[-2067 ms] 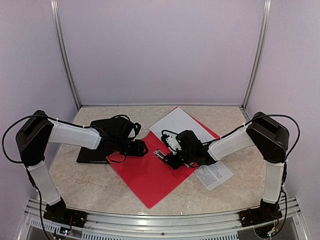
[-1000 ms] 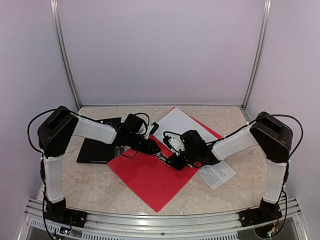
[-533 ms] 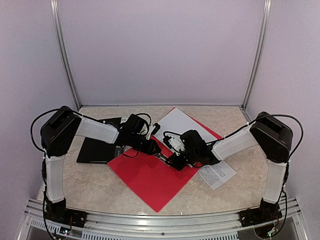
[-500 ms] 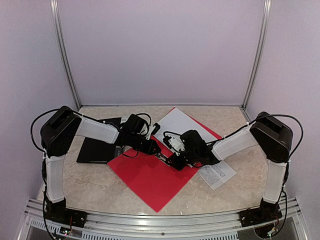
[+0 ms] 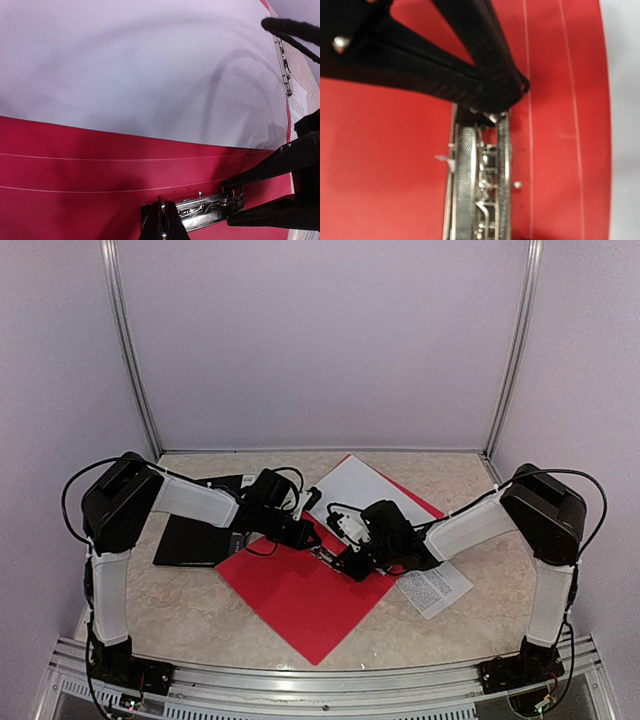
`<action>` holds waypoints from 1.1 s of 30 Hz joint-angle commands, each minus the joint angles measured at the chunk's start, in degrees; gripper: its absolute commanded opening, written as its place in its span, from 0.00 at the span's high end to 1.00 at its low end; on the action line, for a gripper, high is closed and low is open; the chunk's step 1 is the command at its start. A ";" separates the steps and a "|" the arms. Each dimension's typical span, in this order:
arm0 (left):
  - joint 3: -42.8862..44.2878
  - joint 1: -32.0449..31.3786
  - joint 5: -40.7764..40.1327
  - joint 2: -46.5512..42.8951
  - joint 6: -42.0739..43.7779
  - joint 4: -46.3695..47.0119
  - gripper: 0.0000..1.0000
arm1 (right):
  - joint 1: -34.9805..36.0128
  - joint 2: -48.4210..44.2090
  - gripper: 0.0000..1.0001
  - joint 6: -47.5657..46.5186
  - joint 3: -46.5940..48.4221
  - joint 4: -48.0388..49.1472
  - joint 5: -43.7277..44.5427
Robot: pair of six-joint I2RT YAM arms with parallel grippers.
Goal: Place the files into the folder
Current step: Open the spring clip on the folder at the center of the board.
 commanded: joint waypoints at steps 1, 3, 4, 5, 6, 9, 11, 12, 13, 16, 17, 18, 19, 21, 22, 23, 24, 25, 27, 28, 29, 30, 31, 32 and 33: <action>0.67 0.52 -2.33 2.58 0.82 -3.47 1.00 | -0.50 0.64 0.90 0.77 -3.48 -8.65 0.30; -0.34 0.80 -2.18 2.72 0.14 -2.93 1.00 | -0.50 0.50 0.91 1.08 -3.69 -8.51 0.25; -0.82 0.95 -2.12 2.79 -0.22 -2.69 1.00 | -0.48 0.44 0.91 1.21 -3.85 -8.43 0.25; -1.22 0.99 -2.16 2.97 -0.48 -2.65 1.00 | -0.50 0.47 0.91 1.37 -4.00 -8.39 0.26; -1.62 1.01 -2.30 3.03 -0.70 -2.67 1.00 | -0.46 0.46 0.91 1.44 -4.05 -8.35 0.35; -2.89 1.01 -2.56 3.21 -1.31 -2.71 1.00 | -0.46 0.61 0.92 1.74 -4.02 -8.54 0.40; -3.71 1.05 -2.97 3.17 -1.38 -2.76 1.00 | -0.46 0.65 0.92 2.03 -4.03 -8.66 0.49; -4.06 1.13 -3.26 3.29 -1.42 -2.84 1.00 | -0.50 0.71 0.92 2.09 -3.95 -8.72 0.57; -4.25 1.22 -3.54 3.42 -1.44 -3.05 1.00 | -0.46 0.78 0.92 2.23 -3.94 -8.80 0.58; -5.48 1.59 -3.53 3.70 -1.61 -2.81 1.00 | -0.53 0.85 0.93 2.44 -3.85 -9.02 0.66; -6.00 1.70 -3.69 3.70 -1.73 -2.70 1.00 | -0.51 0.85 0.93 2.50 -3.81 -9.13 0.72; -6.49 1.79 -3.88 3.70 -1.71 -2.69 1.00 | -0.50 0.83 0.93 2.62 -3.82 -9.16 0.76; -6.70 1.86 -4.18 3.62 -1.71 -2.69 1.00 | -0.46 0.82 0.93 2.56 -3.87 -9.26 0.76; -7.62 2.12 -4.78 3.61 -1.71 -2.56 1.00 | -0.50 0.82 0.93 2.63 -3.77 -9.49 0.84; -7.97 2.27 -4.99 3.61 -1.75 -2.59 1.00 | -0.50 0.82 0.93 2.64 -3.61 -9.65 0.85; -8.39 2.44 -5.15 3.69 -1.79 -2.52 1.00 | -0.50 0.91 0.93 2.65 -3.47 -9.78 0.85; -8.78 2.60 -5.27 3.76 -1.86 -2.38 1.00 | -0.48 1.00 0.93 2.63 -3.38 -9.89 0.77; -9.22 2.71 -5.36 3.78 -1.84 -2.13 1.00 | -0.45 1.06 0.93 2.69 -3.42 -9.95 0.76; -9.72 2.76 -5.41 3.66 -1.97 -2.12 1.00 | -0.48 1.10 0.93 2.73 -3.22 -10.20 0.77; -9.93 2.77 -5.41 3.55 -1.97 -2.26 1.00 | -0.48 1.15 0.93 2.84 -3.21 -10.32 0.85; -10.22 2.72 -5.40 3.00 -2.01 -2.10 1.00 | -0.46 1.31 0.93 2.95 -3.09 -10.63 1.18; -10.68 2.68 -5.35 2.62 -2.16 -1.97 1.00 | -0.50 1.45 0.94 3.08 -2.95 -10.99 1.54; -11.17 2.68 -5.35 2.08 -2.29 -1.87 1.00 | -0.46 1.59 0.94 3.14 -2.72 -11.41 1.81; -11.75 2.60 -5.37 1.58 -2.40 -1.73 1.00 | -0.50 1.74 0.94 3.23 -2.55 -11.79 2.12; -12.25 2.51 -5.45 0.78 -2.37 -1.64 1.00 | -0.46 1.84 0.94 3.37 -2.43 -12.00 2.43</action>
